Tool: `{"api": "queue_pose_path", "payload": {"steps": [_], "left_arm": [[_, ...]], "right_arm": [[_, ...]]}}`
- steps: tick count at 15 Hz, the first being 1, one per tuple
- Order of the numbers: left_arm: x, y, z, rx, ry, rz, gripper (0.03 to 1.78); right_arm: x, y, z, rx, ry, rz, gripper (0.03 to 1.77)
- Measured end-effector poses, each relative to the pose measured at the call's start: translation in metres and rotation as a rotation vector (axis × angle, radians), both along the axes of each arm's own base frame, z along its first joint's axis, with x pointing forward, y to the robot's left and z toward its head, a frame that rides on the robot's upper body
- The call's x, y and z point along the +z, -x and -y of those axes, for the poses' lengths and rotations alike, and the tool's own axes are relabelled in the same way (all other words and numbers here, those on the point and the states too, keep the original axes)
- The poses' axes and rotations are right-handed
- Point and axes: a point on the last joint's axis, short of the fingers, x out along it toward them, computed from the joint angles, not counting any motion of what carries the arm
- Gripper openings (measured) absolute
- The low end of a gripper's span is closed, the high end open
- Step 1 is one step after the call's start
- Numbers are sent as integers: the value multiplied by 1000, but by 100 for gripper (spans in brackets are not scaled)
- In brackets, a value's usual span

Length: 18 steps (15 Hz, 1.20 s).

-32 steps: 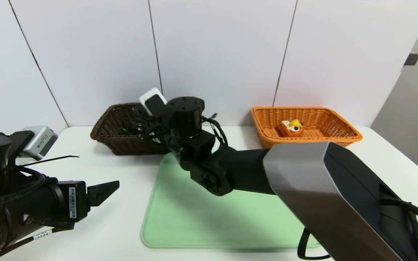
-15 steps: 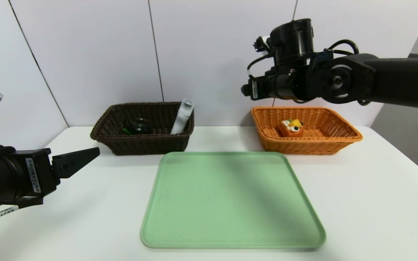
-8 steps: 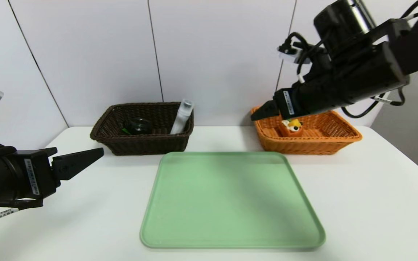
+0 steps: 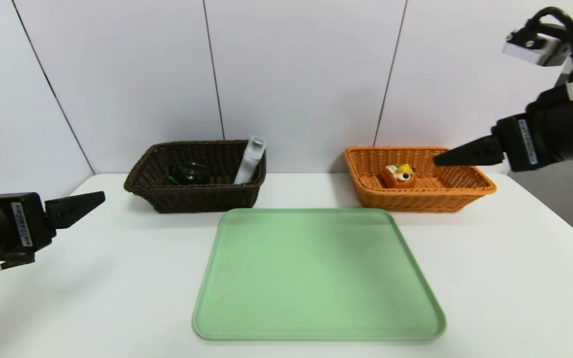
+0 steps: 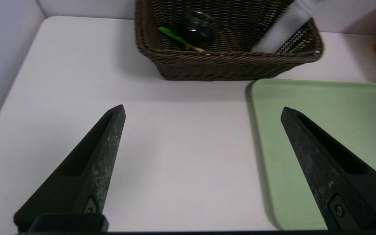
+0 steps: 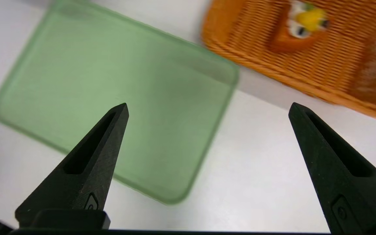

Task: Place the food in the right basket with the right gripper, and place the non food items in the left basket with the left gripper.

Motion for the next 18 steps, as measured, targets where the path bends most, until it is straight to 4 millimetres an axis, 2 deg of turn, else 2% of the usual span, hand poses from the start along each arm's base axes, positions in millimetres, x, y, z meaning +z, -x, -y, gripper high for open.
{"api": "queue_pose_path", "payload": {"steps": [2, 5, 7, 9, 13, 15, 18], "left_arm": [[-6, 4, -11, 75, -16, -7, 169], [-11, 23, -22, 142, -16, 20, 169], [-16, 44, -30, 199, -11, 59, 169], [-25, 69, -34, 234, -6, 110, 169], [-52, 132, -35, 241, -15, 239, 169], [-72, 163, -34, 210, -48, 250, 169], [-103, 193, -33, 136, -211, 202, 169]], "right_arm": [[-2, 20, 22, -92, 15, 22, 169], [-10, 58, 48, -187, 11, 56, 169], [-21, 87, 65, -274, 2, 84, 169], [-36, 116, 74, -331, -8, 110, 169], [-78, 182, 79, -371, -16, 170, 169], [-106, 218, 80, -389, -16, 235, 169], [-146, 263, 81, -386, 22, 395, 169]]}}
